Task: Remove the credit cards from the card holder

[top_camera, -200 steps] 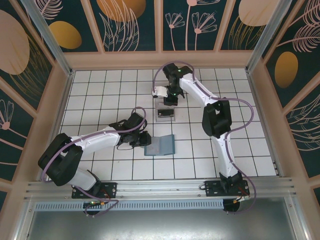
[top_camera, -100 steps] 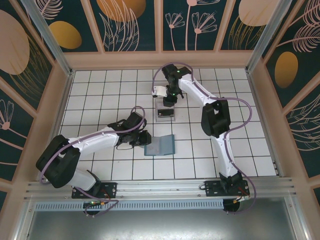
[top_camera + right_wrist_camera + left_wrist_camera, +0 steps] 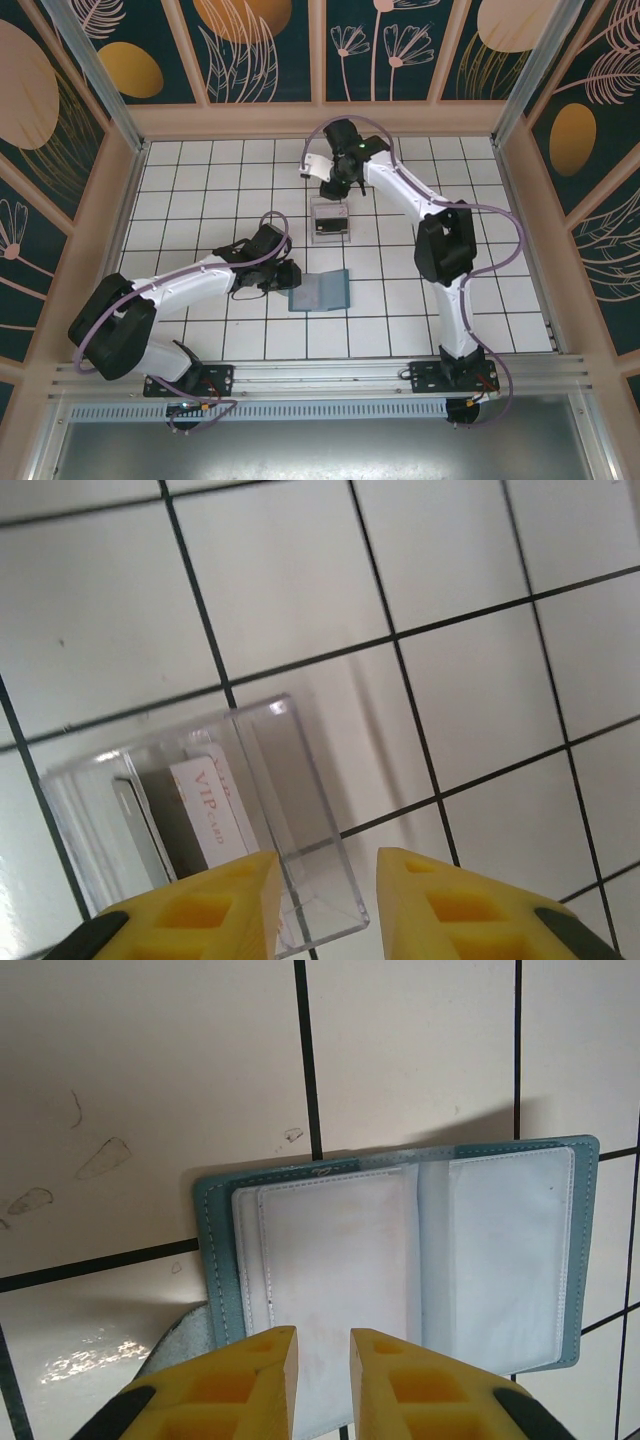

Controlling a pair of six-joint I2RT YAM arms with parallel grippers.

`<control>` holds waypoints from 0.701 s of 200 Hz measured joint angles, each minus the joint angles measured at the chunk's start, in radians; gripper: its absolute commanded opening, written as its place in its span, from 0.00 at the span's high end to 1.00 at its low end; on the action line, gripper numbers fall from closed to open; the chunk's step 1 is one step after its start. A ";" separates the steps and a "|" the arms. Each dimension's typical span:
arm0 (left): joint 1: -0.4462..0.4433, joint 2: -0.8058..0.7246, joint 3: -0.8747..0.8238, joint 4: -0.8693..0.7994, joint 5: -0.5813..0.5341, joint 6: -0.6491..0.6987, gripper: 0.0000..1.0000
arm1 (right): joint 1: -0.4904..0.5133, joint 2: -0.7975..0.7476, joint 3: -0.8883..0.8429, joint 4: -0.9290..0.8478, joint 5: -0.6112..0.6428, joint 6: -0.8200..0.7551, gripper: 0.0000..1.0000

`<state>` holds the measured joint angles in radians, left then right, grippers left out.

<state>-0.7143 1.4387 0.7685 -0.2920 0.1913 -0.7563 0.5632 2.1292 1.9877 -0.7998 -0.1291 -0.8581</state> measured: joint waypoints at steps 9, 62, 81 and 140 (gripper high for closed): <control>0.000 0.000 0.000 0.000 -0.005 0.004 0.78 | 0.002 -0.031 -0.035 0.031 -0.003 0.063 0.72; 0.000 -0.002 0.000 0.000 -0.034 0.034 0.77 | 0.004 -0.255 -0.374 0.263 -0.008 0.507 0.73; 0.000 -0.002 0.000 0.000 -0.045 0.042 0.76 | 0.019 -0.323 -0.466 0.315 0.017 0.681 0.76; 0.005 -0.012 0.000 0.000 -0.062 0.049 0.76 | 0.149 -0.478 -0.653 0.375 0.061 1.131 0.79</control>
<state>-0.7094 1.4269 0.7685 -0.2920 0.1291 -0.7074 0.7124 1.6508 1.3346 -0.4248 -0.0681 0.2726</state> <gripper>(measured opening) 0.240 0.221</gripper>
